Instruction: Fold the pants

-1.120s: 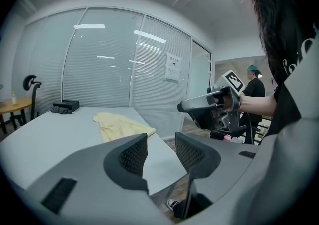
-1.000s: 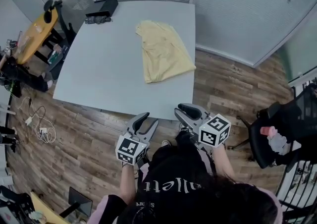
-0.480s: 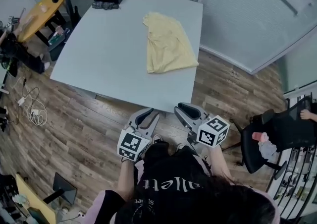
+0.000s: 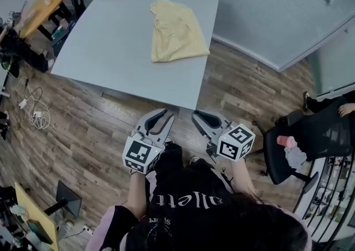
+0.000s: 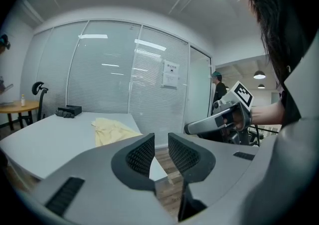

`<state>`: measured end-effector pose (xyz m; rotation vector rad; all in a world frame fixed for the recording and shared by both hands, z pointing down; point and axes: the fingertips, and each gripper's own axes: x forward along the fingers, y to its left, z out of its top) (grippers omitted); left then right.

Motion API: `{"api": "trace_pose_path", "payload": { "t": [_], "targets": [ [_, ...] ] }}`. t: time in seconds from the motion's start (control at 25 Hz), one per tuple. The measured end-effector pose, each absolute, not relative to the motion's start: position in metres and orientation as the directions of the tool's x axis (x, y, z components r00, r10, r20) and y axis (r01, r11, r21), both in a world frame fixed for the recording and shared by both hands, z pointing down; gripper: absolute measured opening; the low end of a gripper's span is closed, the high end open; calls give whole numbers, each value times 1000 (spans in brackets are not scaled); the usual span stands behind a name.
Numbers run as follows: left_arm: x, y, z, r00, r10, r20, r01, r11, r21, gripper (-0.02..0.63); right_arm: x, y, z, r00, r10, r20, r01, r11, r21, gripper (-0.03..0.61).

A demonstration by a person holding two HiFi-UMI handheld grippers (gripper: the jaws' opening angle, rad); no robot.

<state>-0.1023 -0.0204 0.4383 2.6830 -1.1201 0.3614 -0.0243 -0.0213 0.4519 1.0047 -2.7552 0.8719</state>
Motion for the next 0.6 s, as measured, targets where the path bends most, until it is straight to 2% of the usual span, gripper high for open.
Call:
{"api": "trace_pose_path", "payload": {
  "t": [0.28,0.6],
  "targets": [
    [-57,38,428,659,-688,305,-737,-672,75,94,23,32,440,-799,-563,211,-591,668,-453,41],
    [-34,99,431,629,-708,322,-758,-651,48,92,42,88,434,-823,-542,170,-557,712,-427,35]
  ]
}}
